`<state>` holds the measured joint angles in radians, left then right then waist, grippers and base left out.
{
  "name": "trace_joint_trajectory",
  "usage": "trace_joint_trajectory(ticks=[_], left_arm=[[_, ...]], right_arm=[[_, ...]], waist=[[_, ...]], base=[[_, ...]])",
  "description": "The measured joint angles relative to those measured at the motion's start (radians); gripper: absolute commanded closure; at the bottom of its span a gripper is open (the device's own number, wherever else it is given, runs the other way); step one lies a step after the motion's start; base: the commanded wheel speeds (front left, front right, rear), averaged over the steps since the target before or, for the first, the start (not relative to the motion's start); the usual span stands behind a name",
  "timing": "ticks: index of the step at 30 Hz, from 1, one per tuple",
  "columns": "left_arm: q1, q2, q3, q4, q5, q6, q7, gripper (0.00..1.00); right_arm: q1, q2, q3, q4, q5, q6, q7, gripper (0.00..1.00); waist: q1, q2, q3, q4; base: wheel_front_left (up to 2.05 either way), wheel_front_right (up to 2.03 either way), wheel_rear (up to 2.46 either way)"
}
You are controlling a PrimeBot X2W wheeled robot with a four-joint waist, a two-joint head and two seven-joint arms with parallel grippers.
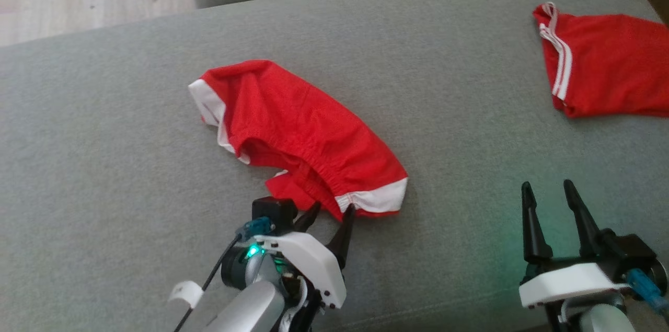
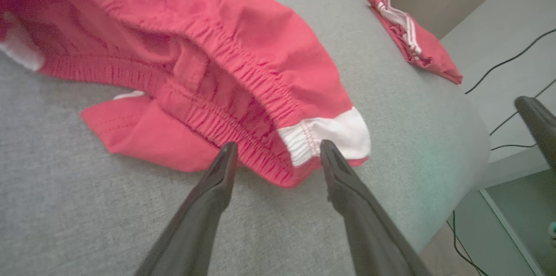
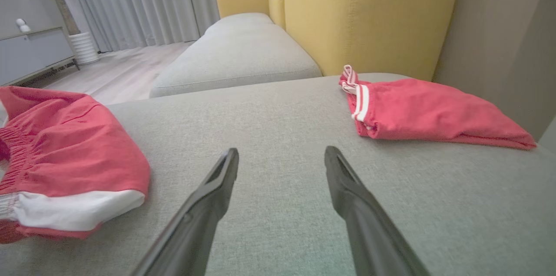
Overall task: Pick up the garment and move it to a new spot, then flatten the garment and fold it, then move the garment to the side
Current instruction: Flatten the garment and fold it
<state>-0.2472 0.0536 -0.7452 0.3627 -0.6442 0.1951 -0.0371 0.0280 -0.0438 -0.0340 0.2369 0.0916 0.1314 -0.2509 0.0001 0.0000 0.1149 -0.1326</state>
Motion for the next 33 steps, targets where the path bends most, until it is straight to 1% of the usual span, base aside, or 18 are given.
trace_joint_trajectory(ticks=[2,4,12,21,22,24,25,26,28,29,30,31,33], left_arm=[[-0.012,0.001,-0.02,0.026,-0.031,0.024,-0.002,0.0],[-0.023,0.0,-0.043,0.051,-0.038,0.035,-0.011,0.0],[-0.065,0.0,-0.094,0.091,-0.092,0.034,-0.063,0.0],[-0.108,0.0,-0.156,0.093,-0.145,0.044,-0.084,0.0],[-0.112,0.0,-0.157,0.097,-0.147,0.044,-0.089,0.02],[-0.12,0.0,-0.168,0.106,-0.153,0.044,-0.09,0.17],[-0.127,0.0,-0.177,0.111,-0.158,0.044,-0.091,0.29],[-0.132,0.0,-0.18,0.113,-0.163,0.044,-0.097,0.43],[-0.138,0.0,-0.185,0.12,-0.171,0.043,-0.098,0.59],[-0.143,0.0,-0.189,0.124,-0.176,0.042,-0.098,0.75],[-0.148,0.0,-0.192,0.126,-0.179,0.041,-0.098,0.96],[-0.154,0.0,-0.198,0.128,-0.18,0.041,-0.098,1.0],[-0.163,0.0,-0.208,0.128,-0.185,0.033,-0.098,1.0]], right_arm=[[0.001,0.0,-0.003,0.003,0.006,0.0,0.0,0.0],[0.001,0.0,-0.004,0.003,0.006,0.0,0.0,0.0],[0.0,0.0,-0.004,0.003,0.013,0.0,0.0,0.0],[-0.006,0.0,-0.002,0.009,0.013,0.0,0.0,0.0],[-0.007,0.0,-0.001,0.009,0.013,0.0,0.0,0.0],[-0.014,0.0,0.0,0.011,0.013,0.0,0.0,0.0],[-0.018,0.0,0.0,0.011,0.013,0.0,0.0,0.0],[-0.02,0.0,0.001,0.011,0.013,0.0,0.0,0.0],[-0.019,0.0,0.001,0.015,0.013,0.0,0.0,0.0],[-0.019,0.0,0.001,0.016,0.013,0.0,0.0,0.0],[-0.019,0.0,0.001,0.017,0.013,0.0,0.0,0.0],[-0.019,0.0,0.001,0.018,0.013,0.0,0.0,0.0],[-0.019,0.0,0.001,0.019,0.013,0.0,0.0,0.0]], waist=[[0.0,0.0,0.004,-0.011],[0.0,0.0,0.007,-0.016],[0.0,0.0,0.011,-0.017],[0.0,0.0,0.017,-0.022],[0.0,0.0,0.018,-0.024],[0.0,0.0,0.019,-0.028],[0.0,0.0,0.02,-0.03],[0.0,0.0,0.02,-0.032],[0.0,0.0,0.021,-0.037],[0.0,0.0,0.021,-0.039],[0.0,0.0,0.022,-0.04],[0.0,0.0,0.021,-0.042],[0.0,0.0,0.021,-0.045]], base=[[0.0,0.0,0.0],[0.0,0.0,0.0],[0.0,0.0,0.0],[0.0,0.0,0.0],[0.0,0.0,0.0],[0.0,0.0,0.0],[0.0,0.0,0.0],[0.0,0.0,0.0],[0.0,0.0,0.0],[0.0,0.0,0.0],[0.0,0.0,0.0],[0.0,0.0,0.0],[0.0,0.0,0.0]])
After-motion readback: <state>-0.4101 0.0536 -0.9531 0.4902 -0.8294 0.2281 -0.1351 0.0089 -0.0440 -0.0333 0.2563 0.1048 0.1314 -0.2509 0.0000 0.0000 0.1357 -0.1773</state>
